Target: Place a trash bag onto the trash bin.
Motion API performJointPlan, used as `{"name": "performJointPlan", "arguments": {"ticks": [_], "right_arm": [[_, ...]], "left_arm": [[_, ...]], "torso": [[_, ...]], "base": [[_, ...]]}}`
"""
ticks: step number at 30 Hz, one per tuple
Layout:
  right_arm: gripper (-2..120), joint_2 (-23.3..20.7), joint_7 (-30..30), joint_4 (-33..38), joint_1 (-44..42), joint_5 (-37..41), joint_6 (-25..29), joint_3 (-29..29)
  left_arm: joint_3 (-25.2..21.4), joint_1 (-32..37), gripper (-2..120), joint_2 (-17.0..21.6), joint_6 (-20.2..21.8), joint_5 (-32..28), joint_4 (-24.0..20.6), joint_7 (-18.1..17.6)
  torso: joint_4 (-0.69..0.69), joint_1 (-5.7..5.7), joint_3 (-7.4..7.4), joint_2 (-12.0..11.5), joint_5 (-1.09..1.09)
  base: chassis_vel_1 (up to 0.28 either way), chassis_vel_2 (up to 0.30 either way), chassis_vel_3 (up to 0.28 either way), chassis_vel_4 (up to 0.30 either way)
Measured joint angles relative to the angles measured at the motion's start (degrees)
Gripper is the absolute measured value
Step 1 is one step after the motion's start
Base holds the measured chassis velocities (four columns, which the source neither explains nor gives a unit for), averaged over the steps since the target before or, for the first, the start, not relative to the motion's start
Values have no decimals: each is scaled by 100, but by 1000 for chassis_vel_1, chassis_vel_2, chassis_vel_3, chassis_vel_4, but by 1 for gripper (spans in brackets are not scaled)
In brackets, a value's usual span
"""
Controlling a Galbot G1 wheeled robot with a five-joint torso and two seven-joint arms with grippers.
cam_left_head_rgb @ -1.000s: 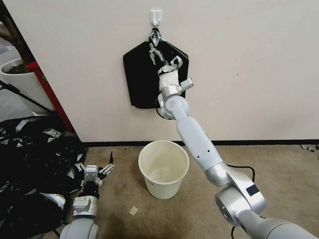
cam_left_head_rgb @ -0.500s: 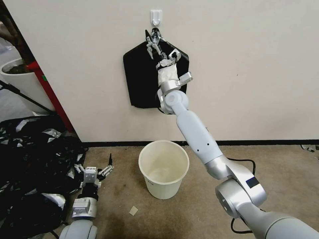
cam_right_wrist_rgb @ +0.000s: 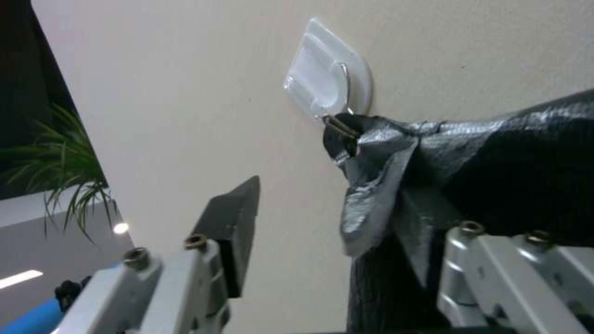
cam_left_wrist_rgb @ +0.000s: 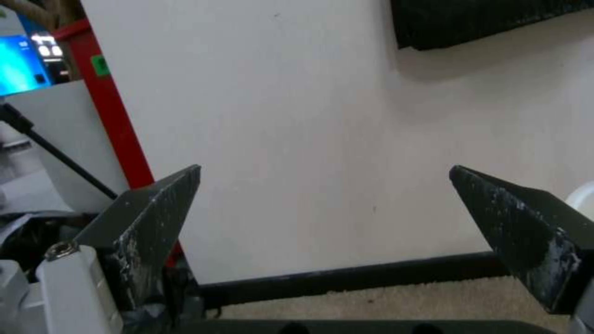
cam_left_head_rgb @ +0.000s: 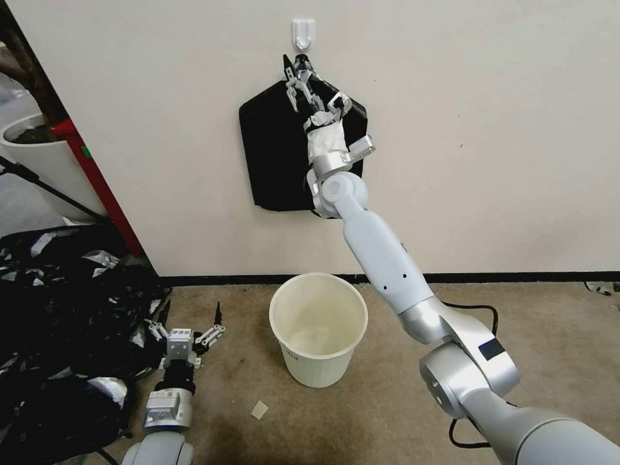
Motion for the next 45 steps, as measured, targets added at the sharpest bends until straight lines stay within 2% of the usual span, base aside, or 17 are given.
{"name": "performJointPlan", "arguments": {"ticks": [2,4,7,8,13,15,25,31,35,39,40,41,45], "right_arm": [[41,-3,-14,-49,28,-27,8,15],[38,-5,-16,-54,30,-39,11,18],[23,-9,-46,-69,30,-86,22,34],[23,-9,-46,-69,30,-86,22,34],[3,-10,-171,-161,37,-180,89,75],[0,-13,-206,-169,37,-187,102,82],[0,-170,-1116,-56,-249,-192,247,267],[0,-362,-2197,540,-778,100,141,570],[0,-394,-2457,777,-1007,140,89,640],[0,-426,-2861,1325,-1667,165,-10,749],[0,-543,-3094,2015,-2584,199,-63,731],[0,-543,-3094,2015,-2584,199,-63,731],[0,-648,-3160,2741,-3386,183,-69,759]], "left_arm": [[10,0,100,-14,-5,7,0,-1],[15,-2,100,-18,-8,10,0,-2],[27,-18,100,-31,-26,17,33,-4],[27,-18,100,-31,-26,17,33,-4],[71,-39,100,-60,-62,34,99,-8],[75,-41,100,-62,-65,35,110,-9],[153,-101,100,-74,-69,54,194,-12],[153,-152,100,-1,-56,37,259,-13],[144,-168,100,38,-56,12,282,-14],[139,-214,100,103,-68,-70,389,-16],[150,-294,100,150,-106,-165,531,-17],[150,-294,100,150,-106,-165,531,-17],[167,-468,100,196,-120,-312,675,-17]], "torso": [[0,0,0,0,0],[0,0,0,0,0],[0,0,0,0,0],[0,0,0,0,0],[0,0,0,0,0],[0,-1,0,0,0],[0,-1,0,0,0],[0,-1,0,0,1],[-1,-1,0,0,0],[1,0,0,0,0],[0,0,0,0,0],[0,0,0,0,0],[0,-1,0,0,0]], "base": [[0,0,0,0],[0,0,0,0],[0,0,0,0],[0,0,0,0],[0,0,0,0],[0,0,0,0],[0,0,0,0],[0,0,0,0],[0,0,0,0],[0,0,0,0],[0,0,0,0],[0,0,0,0],[0,0,0,0]]}}
